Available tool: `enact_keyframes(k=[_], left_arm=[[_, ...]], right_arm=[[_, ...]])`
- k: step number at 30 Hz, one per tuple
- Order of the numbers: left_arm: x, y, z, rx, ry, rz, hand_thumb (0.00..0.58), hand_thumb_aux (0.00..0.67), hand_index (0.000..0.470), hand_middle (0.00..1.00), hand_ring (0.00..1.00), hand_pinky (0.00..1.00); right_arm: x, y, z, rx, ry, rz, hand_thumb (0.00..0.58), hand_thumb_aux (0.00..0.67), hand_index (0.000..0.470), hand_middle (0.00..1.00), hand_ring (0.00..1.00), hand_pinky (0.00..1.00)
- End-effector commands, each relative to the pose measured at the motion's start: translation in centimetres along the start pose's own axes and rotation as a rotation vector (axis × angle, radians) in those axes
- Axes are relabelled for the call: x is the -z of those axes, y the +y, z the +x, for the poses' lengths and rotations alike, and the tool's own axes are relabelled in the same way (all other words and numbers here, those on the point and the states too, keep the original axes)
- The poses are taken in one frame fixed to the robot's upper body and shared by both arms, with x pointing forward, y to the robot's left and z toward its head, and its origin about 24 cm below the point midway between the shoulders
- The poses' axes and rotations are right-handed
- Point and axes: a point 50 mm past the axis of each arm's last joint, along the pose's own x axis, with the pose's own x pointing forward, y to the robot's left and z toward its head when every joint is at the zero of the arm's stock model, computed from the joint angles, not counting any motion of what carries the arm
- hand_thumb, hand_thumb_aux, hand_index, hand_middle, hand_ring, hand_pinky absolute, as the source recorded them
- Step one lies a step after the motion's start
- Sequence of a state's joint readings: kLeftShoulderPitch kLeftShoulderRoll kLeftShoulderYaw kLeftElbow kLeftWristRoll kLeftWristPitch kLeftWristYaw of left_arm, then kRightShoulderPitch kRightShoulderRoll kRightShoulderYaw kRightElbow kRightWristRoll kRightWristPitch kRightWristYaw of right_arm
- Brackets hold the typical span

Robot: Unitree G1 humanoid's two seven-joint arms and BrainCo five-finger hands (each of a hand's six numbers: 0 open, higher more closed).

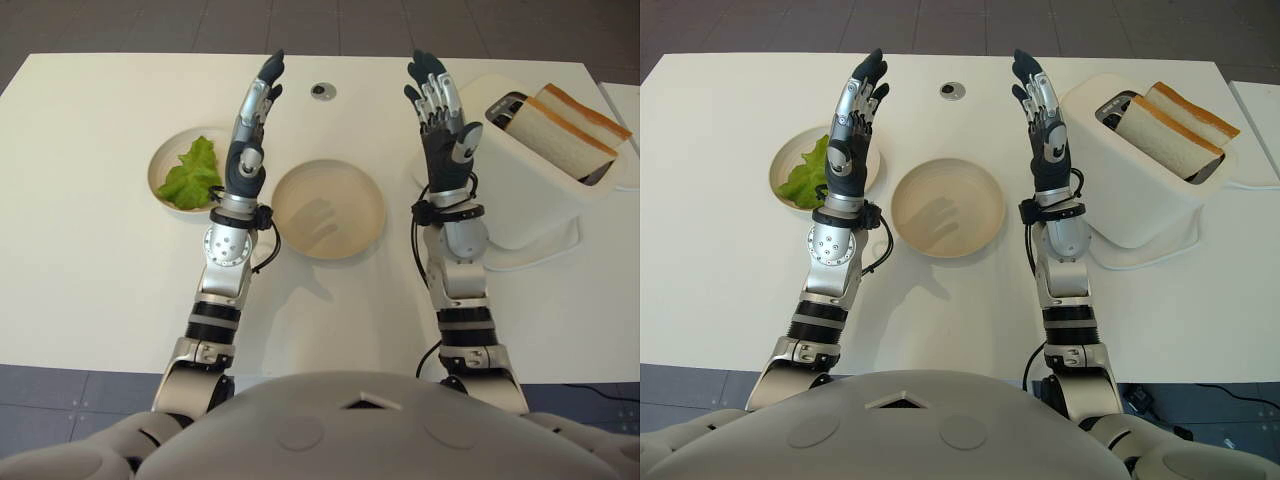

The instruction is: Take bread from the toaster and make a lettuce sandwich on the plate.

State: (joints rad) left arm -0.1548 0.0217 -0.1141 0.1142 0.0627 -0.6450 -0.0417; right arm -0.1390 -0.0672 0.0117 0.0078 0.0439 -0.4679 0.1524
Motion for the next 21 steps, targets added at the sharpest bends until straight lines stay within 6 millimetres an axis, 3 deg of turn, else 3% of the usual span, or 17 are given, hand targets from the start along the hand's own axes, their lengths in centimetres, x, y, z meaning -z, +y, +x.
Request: enact_keyframes(k=[1,8,10,16,19,21], left_arm=[[0.2,-0.1,0.2,-0.013,0.014,-0.005,0.000,0.000,0.000,0.00,0.00,0.00],[0.2,-0.2,0.2,0.011,0.010,-0.005,0.000,0.000,0.000,0.00,0.00,0.00],[0.2,-0.3,0.2,0.021,0.009,-0.009,0.000,0.000,0.000,0.00,0.00,0.00],[0.2,-0.1,0.0,0.024,0.015,-0.009,0.000,0.000,0.000,0.00,0.00,0.00],[0.3,-0.2,-0.1,0.022,0.018,-0.008,0.000,0.000,0.000,0.00,0.00,0.00],[0.3,-0.2,-0.1,0.025,0.018,-0.007,0.000,0.000,0.000,0.00,0.00,0.00]], right_arm=[[0.2,0.1,-0.1,-0.016,0.001,-0.012,0.000,0.000,0.000,0.00,0.00,0.00],[-0.1,0.2,-0.1,-0.029,-0.023,-0.032,0.000,0.000,0.000,0.00,0.00,0.00],[-1.2,-0.4,0.0,-0.032,-0.071,-0.097,0.000,0.000,0.000,0.00,0.00,0.00],[-6.9,-7.3,1.0,0.006,-0.156,-0.596,0.000,0.000,0.000,0.00,0.00,0.00],[-9.2,-11.8,1.1,0.063,-0.081,-0.917,0.000,0.000,0.000,0.00,0.00,0.00],[-9.3,-14.5,0.9,0.066,0.043,-1.105,0.000,0.000,0.000,0.00,0.00,0.00]])
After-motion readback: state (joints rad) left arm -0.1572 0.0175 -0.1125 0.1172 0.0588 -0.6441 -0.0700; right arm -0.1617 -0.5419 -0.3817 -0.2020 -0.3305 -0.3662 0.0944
